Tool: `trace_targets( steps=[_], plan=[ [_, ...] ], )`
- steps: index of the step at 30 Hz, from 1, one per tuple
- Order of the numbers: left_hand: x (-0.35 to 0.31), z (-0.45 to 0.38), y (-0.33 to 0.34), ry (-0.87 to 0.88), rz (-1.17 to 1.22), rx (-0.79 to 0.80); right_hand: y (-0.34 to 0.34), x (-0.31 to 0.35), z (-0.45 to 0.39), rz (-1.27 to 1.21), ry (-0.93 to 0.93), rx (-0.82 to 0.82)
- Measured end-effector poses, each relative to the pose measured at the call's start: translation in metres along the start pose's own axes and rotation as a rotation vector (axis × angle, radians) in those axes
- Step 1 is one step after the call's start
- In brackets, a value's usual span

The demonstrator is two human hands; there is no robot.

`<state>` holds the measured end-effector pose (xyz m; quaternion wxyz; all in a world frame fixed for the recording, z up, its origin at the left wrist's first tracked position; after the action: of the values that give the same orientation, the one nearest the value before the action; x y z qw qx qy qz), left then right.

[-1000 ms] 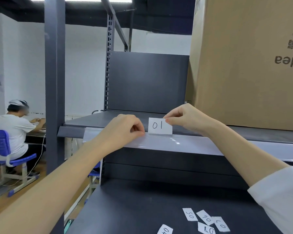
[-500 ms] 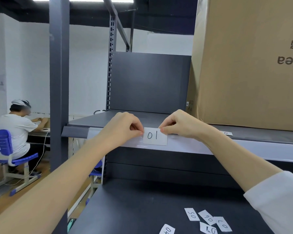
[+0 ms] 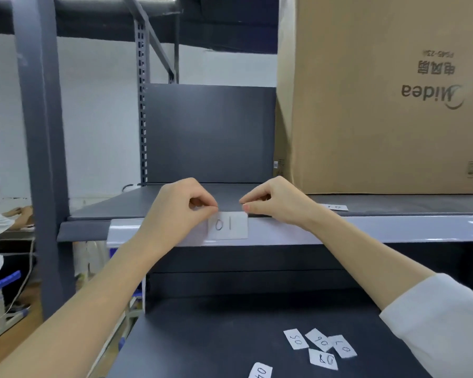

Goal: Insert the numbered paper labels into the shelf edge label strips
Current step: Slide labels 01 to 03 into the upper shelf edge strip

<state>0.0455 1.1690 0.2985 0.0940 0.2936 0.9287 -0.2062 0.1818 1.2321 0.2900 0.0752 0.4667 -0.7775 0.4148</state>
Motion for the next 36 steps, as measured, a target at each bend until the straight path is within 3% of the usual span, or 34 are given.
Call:
trace_targets(
  steps=[9,22,27,31,36],
  plan=[
    [-0.056,0.006,0.044,0.061,0.084,0.015,-0.089,-0.052,0.031,-0.019,0.135,-0.257],
    [-0.187,0.032,0.14,0.072,-0.027,0.075,-0.231,-0.14,0.09,0.094,0.189,-0.164],
    [-0.196,0.027,0.169,0.132,-0.118,0.179,-0.212,-0.151,0.06,0.088,0.153,-0.092],
    [-0.189,0.028,0.18,0.264,-0.157,0.197,-0.169,-0.133,0.027,0.158,0.013,-0.008],
    [-0.184,0.039,0.181,0.478,-0.199,0.049,-0.109,-0.116,-0.008,0.317,-0.14,0.214]
  ],
)
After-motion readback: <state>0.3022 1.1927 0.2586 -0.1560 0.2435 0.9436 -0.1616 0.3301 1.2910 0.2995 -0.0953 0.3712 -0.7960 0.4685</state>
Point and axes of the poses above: each hand's wrist, its own z-axis away from the middle knuckle, its own y-axis out of the palm, x = y × z, the point moved 9 cm from there along -z, towards the middle knuckle, and after that the axes turned 13 degrees about -x, right-handed, at the moved point
